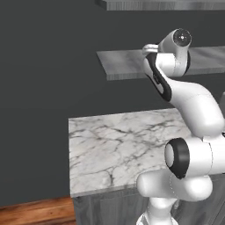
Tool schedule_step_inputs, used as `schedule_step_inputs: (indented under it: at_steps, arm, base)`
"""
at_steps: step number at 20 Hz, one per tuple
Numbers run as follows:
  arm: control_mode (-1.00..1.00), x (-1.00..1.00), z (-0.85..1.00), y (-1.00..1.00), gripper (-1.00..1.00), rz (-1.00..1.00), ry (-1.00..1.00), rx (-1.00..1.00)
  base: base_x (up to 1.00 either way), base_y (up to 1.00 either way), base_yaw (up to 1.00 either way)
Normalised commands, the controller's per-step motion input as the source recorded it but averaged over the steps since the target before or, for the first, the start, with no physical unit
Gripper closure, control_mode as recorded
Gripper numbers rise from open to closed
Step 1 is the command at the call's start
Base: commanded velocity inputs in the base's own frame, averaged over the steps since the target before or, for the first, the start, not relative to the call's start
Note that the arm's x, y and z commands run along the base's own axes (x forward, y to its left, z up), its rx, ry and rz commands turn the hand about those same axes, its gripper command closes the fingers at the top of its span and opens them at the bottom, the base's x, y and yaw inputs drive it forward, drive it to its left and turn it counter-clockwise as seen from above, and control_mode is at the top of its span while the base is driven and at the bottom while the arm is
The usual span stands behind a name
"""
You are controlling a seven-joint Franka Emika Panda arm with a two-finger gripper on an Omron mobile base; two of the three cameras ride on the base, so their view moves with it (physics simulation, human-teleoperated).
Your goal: Move the shaker and mustard from the cabinet to the dining counter.
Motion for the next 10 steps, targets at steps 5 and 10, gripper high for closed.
schedule_step_inputs:
  at_steps: [5, 10]
  arm:
    - [-1.0, 0.05, 0.0, -0.01, -1.0, 0.0, 0.0, 0.0]
    - [-1.0, 0.01, 0.0, -0.05, -1.0, 0.0, 0.0, 0.0]
  base:
    - [0.0, 0.0, 0.0]
    - [0.0, 0.0, 0.0]
